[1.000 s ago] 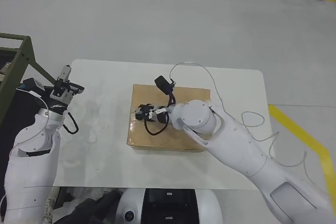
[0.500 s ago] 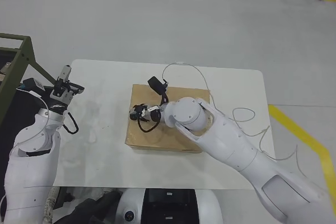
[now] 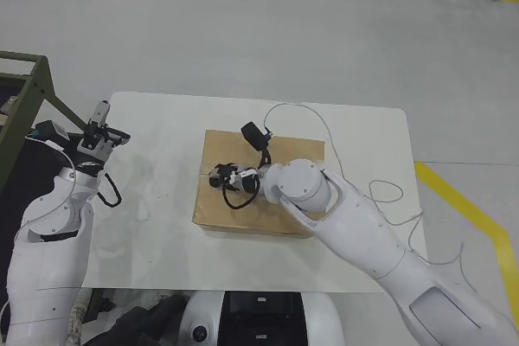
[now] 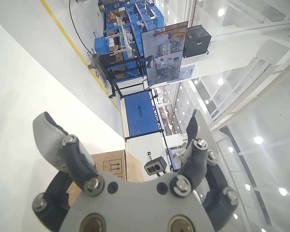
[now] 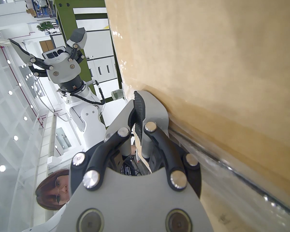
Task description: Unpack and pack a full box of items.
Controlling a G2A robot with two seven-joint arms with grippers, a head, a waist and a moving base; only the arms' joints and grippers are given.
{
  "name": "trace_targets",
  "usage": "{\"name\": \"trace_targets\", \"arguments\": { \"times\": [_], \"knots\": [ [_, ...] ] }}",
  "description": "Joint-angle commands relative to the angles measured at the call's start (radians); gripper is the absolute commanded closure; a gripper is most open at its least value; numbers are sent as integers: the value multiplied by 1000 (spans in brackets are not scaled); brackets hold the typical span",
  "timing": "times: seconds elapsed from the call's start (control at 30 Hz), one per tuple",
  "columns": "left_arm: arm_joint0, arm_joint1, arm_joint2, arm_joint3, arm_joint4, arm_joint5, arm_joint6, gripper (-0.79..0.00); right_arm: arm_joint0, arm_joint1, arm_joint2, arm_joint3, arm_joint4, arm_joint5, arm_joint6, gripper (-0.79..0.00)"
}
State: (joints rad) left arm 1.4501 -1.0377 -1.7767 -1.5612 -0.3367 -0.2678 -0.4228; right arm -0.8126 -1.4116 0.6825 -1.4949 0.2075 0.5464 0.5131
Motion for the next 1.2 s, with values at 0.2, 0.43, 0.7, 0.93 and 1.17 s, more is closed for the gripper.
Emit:
{"name": "trace_targets", "arguments": {
  "times": [0.2, 0.43, 0.7, 0.93, 1.17],
  "knots": [
    [0, 0, 0, 0, 0, 0, 0, -785, -111, 44, 104, -101, -58, 32, 10, 0],
    [0, 0, 0, 0, 0, 0, 0, -785, -194, 72, 177, -172, -111, 65, 5, 0],
    [0, 0, 0, 0, 0, 0, 0, -785, -291, 101, 268, -254, -154, 59, -8, 0],
    [0, 0, 0, 0, 0, 0, 0, -785, -386, 126, 349, -328, -190, 66, -9, 0],
    [0, 0, 0, 0, 0, 0, 0, -785, -470, 144, 421, -377, -192, 38, -11, 0]
  ]
}}
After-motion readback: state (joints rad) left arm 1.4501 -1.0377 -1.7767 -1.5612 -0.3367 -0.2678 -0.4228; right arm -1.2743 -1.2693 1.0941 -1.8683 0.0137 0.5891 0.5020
